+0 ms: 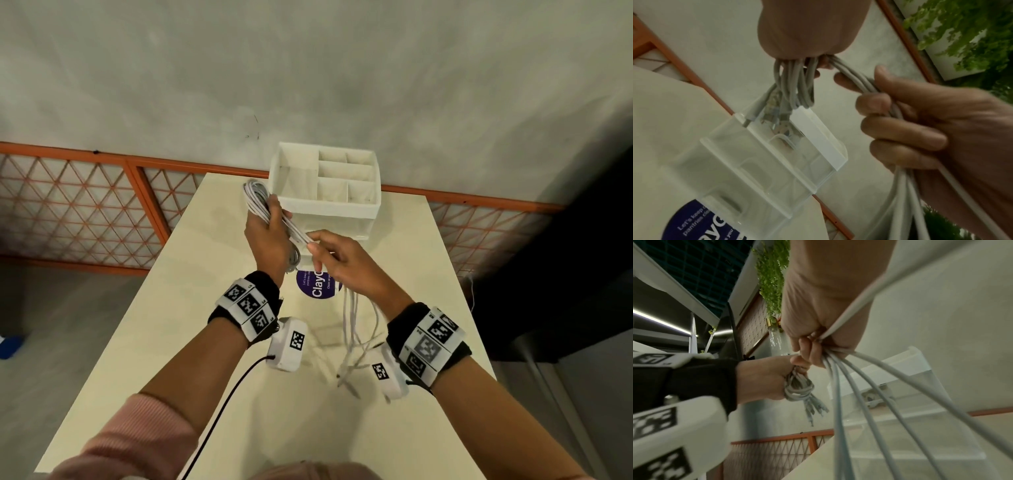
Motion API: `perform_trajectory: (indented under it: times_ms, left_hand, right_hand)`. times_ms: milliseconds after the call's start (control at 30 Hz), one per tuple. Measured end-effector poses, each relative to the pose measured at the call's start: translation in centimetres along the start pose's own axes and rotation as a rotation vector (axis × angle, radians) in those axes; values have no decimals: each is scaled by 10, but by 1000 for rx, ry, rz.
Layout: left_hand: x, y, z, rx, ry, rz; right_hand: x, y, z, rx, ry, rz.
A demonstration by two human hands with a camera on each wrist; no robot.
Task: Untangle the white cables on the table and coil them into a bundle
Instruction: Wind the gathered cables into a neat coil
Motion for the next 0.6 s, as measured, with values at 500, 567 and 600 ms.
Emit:
perform_trajectory:
  times_ms: [500, 567, 600]
  left_hand:
    - [-4, 3, 19, -431, -404, -34]
    - [-1, -1, 17, -450, -420, -40]
    - [1, -1, 15, -453, -421, -33]
  right_hand:
    - [-24, 31, -15, -75, 14, 575]
    - [-25, 10, -22, 61, 44, 467]
    - [-23, -1, -31, 99, 89, 389]
Point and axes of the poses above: each hand's wrist, its own x-axis towards the middle knuckle, its own y-axis out of the palm, z = x × y, the point moved 7 cm from there along x, towards the middle knuckle, and after that the axes turned 10 degrees about -x, right-handed, at the moved point
